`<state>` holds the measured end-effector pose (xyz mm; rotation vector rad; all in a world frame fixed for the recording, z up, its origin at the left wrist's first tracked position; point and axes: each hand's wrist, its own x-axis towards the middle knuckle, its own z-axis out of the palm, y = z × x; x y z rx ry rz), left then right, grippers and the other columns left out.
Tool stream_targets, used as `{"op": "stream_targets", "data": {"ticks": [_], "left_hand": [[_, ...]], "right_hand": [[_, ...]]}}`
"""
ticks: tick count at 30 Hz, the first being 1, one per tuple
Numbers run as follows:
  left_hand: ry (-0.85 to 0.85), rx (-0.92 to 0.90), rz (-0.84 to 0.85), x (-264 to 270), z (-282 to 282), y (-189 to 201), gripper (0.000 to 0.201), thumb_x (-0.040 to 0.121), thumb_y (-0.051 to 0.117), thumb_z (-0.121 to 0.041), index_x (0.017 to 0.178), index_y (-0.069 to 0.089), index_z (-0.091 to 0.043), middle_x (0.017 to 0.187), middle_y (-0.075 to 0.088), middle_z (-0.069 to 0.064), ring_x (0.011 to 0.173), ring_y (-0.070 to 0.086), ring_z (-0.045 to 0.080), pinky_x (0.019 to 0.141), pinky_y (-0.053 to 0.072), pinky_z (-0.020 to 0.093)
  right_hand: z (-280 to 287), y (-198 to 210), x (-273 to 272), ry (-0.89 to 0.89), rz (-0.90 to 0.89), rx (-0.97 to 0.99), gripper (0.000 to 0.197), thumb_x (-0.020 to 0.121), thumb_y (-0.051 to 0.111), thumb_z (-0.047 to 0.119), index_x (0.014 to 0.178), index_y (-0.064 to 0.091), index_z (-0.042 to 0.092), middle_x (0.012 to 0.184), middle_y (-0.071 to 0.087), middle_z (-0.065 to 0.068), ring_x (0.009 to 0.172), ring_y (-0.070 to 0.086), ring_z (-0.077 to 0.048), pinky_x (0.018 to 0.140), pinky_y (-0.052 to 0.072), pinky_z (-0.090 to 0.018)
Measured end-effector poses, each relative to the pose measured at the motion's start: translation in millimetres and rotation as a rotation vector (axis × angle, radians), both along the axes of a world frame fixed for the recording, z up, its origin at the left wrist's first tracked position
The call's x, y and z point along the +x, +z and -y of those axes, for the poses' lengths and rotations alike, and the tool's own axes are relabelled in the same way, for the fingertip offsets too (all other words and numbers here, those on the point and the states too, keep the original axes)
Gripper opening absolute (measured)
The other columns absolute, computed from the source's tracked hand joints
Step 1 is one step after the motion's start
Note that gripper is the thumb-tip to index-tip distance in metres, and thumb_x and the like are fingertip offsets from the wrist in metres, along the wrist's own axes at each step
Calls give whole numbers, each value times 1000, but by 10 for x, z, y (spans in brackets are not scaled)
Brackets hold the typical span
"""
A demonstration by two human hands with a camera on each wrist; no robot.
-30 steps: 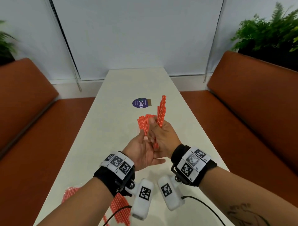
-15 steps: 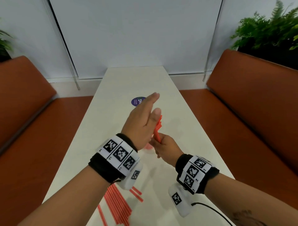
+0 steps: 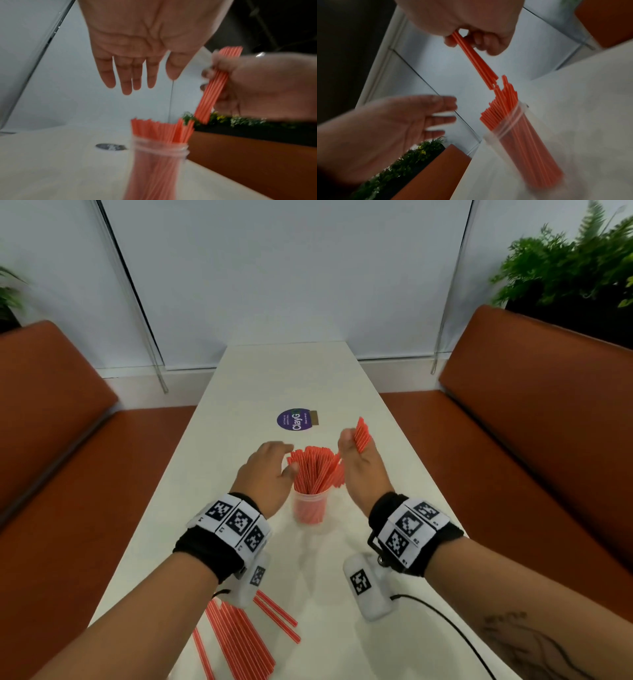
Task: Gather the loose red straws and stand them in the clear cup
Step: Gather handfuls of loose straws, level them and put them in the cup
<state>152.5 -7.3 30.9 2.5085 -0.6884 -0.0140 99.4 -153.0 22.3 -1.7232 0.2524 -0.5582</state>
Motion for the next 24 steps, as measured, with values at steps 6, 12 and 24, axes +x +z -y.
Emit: {"op": "stream_targets", "data": {"ticks": [6, 12, 24], "left_hand": [[57, 79, -216, 173, 34, -319, 68, 85, 63, -28, 143, 31, -12, 150, 35, 5, 130, 46, 22, 109, 38, 37], [70, 91, -254, 187, 132, -460, 58, 81, 67, -20, 134, 44, -14, 138, 48, 5, 115, 57, 24, 96, 46, 34], [34, 79, 5, 270, 310, -249, 64, 90, 43, -11, 148, 16, -10, 159, 11, 7, 147, 13, 22, 118, 19, 38]], "right_hand": [[-55, -2, 409, 87, -79, -90, 24, 95, 46, 38, 80, 48, 19, 67, 50, 6, 60, 49, -9, 58, 43, -14], [-75, -146, 535, 191, -432, -440, 32, 85, 64, 32, 100, 66, 4, 103, 69, -11, 96, 65, -24, 88, 52, -36], [167, -74, 277, -37, -266, -754, 49, 100, 34, 28, 146, 29, 10, 151, 33, -9, 142, 26, -24, 114, 24, -37]]}}
